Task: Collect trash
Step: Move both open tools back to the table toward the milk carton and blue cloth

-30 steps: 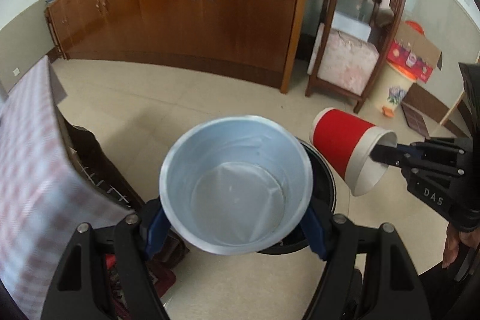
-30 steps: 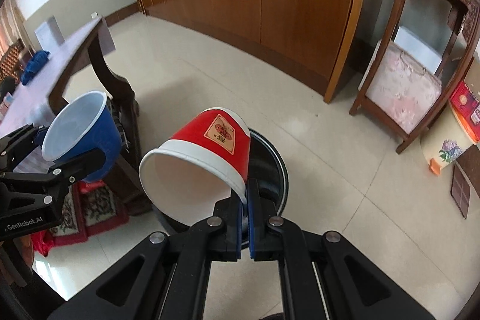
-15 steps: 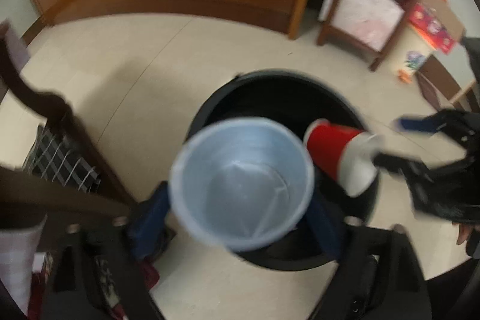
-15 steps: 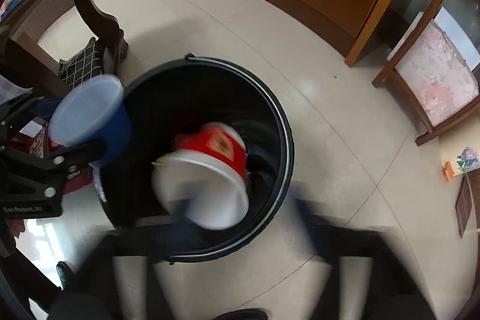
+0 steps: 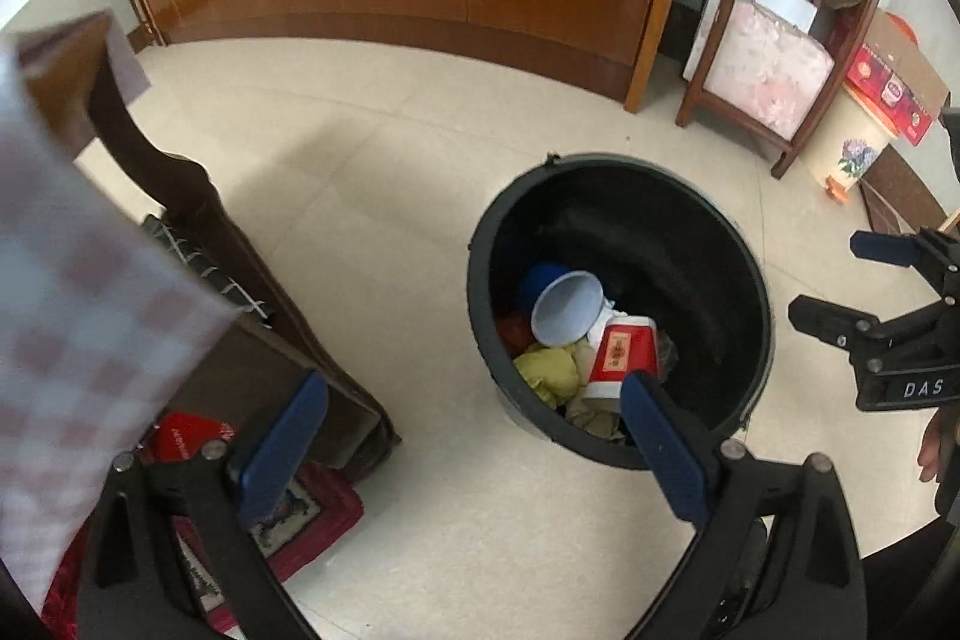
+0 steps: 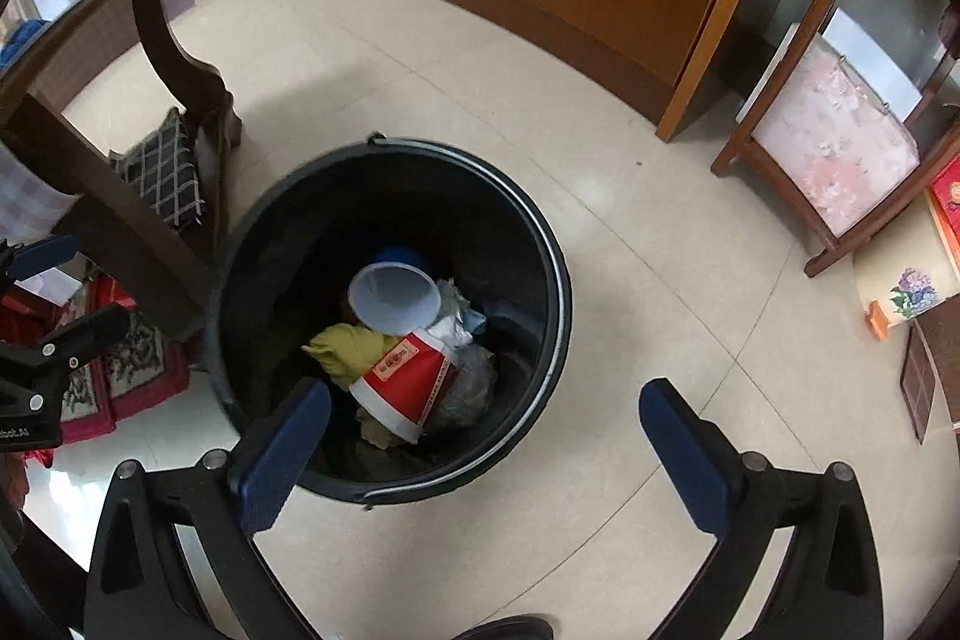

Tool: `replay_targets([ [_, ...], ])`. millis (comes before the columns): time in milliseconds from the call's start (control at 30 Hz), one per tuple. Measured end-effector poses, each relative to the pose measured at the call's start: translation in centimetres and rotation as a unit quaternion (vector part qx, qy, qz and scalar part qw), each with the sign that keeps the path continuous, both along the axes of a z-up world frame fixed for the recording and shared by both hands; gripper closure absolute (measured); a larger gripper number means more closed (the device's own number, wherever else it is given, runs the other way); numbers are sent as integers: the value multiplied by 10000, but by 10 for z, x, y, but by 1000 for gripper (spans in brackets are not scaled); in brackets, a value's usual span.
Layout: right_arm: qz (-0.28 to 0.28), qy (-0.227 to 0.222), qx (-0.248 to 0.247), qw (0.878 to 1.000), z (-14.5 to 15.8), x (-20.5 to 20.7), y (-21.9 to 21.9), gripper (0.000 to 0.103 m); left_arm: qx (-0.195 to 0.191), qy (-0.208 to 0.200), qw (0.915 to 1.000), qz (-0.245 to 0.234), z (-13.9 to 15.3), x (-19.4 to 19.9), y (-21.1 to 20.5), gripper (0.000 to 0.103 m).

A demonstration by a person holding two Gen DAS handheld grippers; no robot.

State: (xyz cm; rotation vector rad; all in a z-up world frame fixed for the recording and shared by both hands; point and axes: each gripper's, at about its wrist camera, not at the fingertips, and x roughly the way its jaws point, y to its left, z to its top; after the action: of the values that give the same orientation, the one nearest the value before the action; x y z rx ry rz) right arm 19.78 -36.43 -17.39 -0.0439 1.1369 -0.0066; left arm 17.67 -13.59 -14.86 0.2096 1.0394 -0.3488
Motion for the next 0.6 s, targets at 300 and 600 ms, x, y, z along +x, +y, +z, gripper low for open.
replay_targets([
  [300, 73, -412, 22, 9991, 49, -29, 29, 0, -131, -470, 9983, 318, 45, -19, 40, 3],
  [600, 396, -874, 117, 9953, 96, -40, 72, 0, -300, -969, 9914, 831, 89, -38, 84, 2],
])
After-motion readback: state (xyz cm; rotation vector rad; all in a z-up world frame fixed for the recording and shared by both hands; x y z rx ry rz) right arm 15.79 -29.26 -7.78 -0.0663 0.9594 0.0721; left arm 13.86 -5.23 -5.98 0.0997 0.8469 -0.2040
